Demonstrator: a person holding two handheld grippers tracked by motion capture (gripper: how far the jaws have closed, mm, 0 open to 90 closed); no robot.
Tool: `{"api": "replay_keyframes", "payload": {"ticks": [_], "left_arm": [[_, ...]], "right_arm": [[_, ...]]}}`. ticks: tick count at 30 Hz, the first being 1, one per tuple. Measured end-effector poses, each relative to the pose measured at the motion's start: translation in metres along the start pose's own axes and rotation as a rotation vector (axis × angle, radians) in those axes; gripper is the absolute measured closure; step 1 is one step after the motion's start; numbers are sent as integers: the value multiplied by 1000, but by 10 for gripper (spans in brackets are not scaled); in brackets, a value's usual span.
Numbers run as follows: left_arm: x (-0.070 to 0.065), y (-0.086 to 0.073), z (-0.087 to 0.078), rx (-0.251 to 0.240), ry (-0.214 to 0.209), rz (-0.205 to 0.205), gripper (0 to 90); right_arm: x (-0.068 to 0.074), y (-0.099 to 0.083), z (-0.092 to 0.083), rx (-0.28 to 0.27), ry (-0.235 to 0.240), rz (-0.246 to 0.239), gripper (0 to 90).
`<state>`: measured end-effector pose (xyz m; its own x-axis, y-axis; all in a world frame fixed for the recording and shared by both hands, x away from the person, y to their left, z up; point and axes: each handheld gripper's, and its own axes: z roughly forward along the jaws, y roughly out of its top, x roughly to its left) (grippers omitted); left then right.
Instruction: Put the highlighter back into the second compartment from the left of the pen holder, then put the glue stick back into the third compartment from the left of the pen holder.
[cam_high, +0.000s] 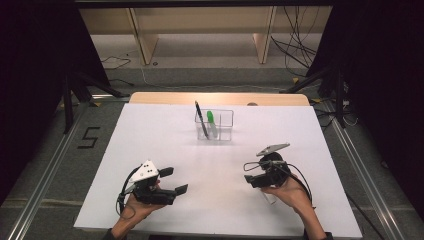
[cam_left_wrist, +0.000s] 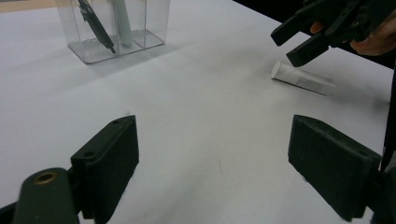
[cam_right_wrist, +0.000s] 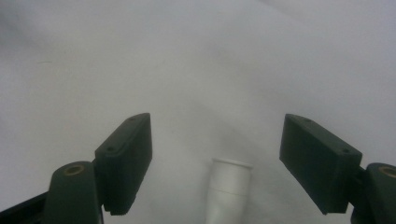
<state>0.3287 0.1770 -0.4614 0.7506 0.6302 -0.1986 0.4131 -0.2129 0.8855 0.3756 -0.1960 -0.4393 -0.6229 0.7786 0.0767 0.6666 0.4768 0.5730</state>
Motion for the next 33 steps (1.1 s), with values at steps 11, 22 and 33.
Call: {"api": "replay_keyframes", "payload": {"ticks": [11,22,33], "left_arm": [[-1,0,1,4,1,2,162],[-4,1,1,8,-3,16,162],[-5,2,2,9,-8,21,162]], "right_arm": [[-3,-3,2,28,12,12,277],[-4,-6,8,91,-1,28,353],[-5,-12,11,141,-33,31,452]]}}
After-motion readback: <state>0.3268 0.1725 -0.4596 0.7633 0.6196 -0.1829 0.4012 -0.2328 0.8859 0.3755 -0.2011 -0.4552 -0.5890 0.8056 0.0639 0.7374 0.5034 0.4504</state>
